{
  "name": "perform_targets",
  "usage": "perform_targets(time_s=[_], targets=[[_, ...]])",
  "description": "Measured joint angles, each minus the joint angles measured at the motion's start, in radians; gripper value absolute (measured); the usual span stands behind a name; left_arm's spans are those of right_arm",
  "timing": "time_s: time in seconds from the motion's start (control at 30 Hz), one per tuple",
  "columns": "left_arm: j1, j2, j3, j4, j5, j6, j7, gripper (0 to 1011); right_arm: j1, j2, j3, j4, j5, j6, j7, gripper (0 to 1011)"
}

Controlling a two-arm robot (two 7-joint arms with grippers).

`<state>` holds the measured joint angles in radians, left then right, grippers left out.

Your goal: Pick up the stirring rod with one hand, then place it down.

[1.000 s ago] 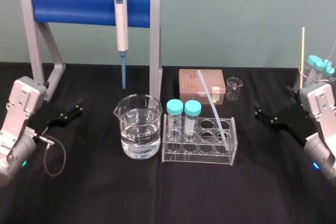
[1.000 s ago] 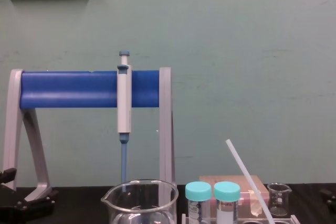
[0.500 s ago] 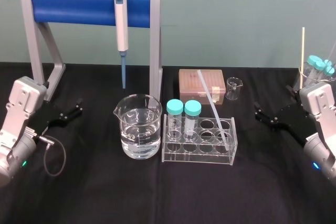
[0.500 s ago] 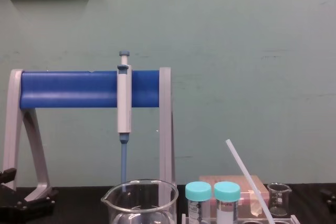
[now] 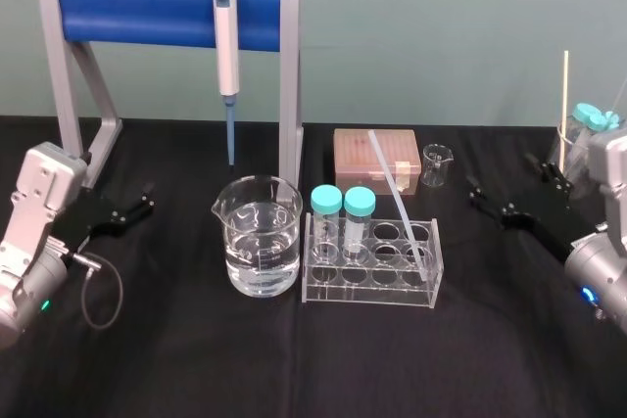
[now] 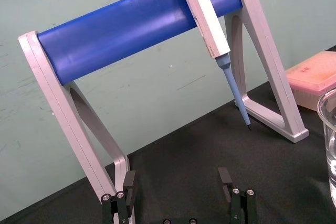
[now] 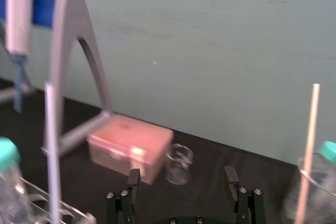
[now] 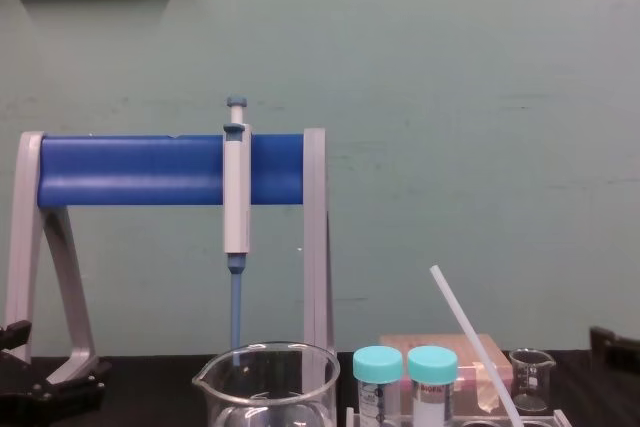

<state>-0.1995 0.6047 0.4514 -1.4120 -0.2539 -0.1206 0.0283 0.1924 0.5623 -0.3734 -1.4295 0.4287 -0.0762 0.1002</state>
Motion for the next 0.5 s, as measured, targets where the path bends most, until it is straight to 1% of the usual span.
perform_targets(time_s=[0.03, 0.07, 0.1, 0.13, 0.17, 0.23, 0.3, 0.33, 0.5], targets=[[0.000, 0.000, 0.000, 0.000, 0.000, 0.000, 0.000, 1000, 0.002, -0.009, 0.012, -0.005, 0.034, 0.010, 0.028, 1003], [0.000, 0.000, 0.000, 0.000, 0.000, 0.000, 0.000, 1000, 0.004, -0.013, 0.017, -0.007, 0.051, 0.016, 0.043, 1003], [0.000, 0.000, 0.000, 0.000, 0.000, 0.000, 0.000, 1000, 0.008, -0.021, 0.025, -0.012, 0.083, 0.026, 0.075, 1003], [0.000, 0.000, 0.000, 0.000, 0.000, 0.000, 0.000, 1000, 0.008, -0.021, 0.025, -0.012, 0.083, 0.026, 0.075, 1003], [0.000, 0.000, 0.000, 0.000, 0.000, 0.000, 0.000, 1000, 0.014, -0.028, 0.030, -0.016, 0.108, 0.036, 0.106, 1003], [0.000, 0.000, 0.000, 0.000, 0.000, 0.000, 0.000, 1000, 0.026, -0.037, 0.034, -0.020, 0.135, 0.048, 0.149, 1003], [0.000, 0.000, 0.000, 0.000, 0.000, 0.000, 0.000, 1000, 0.033, -0.043, 0.035, -0.021, 0.146, 0.055, 0.171, 1003], [0.000, 0.000, 0.000, 0.000, 0.000, 0.000, 0.000, 1000, 0.042, -0.050, 0.034, -0.021, 0.152, 0.059, 0.193, 1003], [0.000, 0.000, 0.000, 0.000, 0.000, 0.000, 0.000, 1000, 0.071, -0.068, 0.019, -0.018, 0.156, 0.069, 0.253, 1003]])
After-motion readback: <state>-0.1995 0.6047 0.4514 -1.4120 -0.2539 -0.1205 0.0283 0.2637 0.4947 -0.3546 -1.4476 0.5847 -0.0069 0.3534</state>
